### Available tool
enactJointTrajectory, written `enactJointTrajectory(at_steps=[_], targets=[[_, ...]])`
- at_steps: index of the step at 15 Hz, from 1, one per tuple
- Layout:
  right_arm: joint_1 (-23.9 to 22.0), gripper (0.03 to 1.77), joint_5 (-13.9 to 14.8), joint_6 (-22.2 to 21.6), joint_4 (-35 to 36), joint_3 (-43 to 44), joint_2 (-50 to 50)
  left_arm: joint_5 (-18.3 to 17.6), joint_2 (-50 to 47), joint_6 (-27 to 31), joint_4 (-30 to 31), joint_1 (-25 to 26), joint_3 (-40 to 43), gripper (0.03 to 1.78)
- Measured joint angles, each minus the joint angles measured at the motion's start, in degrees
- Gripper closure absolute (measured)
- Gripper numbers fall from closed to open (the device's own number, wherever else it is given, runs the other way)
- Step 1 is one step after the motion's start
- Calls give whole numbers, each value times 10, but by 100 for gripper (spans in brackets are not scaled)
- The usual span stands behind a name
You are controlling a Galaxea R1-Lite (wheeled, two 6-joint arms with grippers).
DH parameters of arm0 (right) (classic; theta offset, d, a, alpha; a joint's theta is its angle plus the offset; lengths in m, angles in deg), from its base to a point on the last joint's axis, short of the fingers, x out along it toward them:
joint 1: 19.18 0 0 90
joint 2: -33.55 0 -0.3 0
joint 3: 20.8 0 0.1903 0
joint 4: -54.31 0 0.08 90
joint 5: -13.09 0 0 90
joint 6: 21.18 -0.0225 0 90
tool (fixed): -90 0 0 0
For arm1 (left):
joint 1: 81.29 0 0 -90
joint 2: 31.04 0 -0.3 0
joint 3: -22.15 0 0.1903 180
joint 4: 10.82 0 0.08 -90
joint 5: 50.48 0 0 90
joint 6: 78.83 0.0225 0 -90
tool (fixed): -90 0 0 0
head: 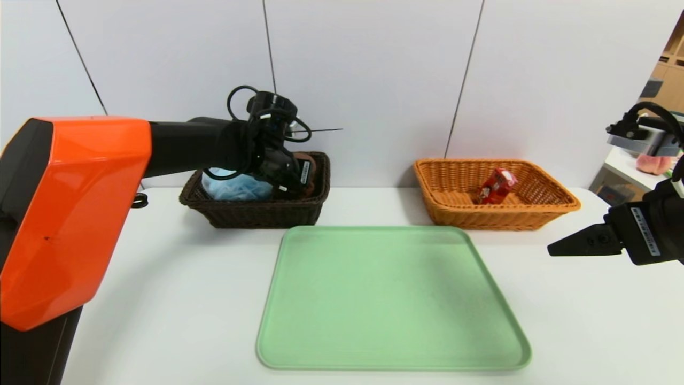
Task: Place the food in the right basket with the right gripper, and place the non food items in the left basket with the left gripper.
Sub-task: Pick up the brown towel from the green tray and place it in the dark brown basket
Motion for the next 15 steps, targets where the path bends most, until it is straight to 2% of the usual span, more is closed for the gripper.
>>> enactJointTrajectory(at_steps=[11, 13, 15], targets=[[4, 10, 0, 0, 0, -1, 6, 0, -5, -1, -3, 5, 0, 133], [4, 10, 0, 0, 0, -1, 8, 0, -7, -1, -4, 5, 1, 105], [4, 10, 0, 0, 0, -2, 10, 0, -9, -1, -5, 5, 1, 84]])
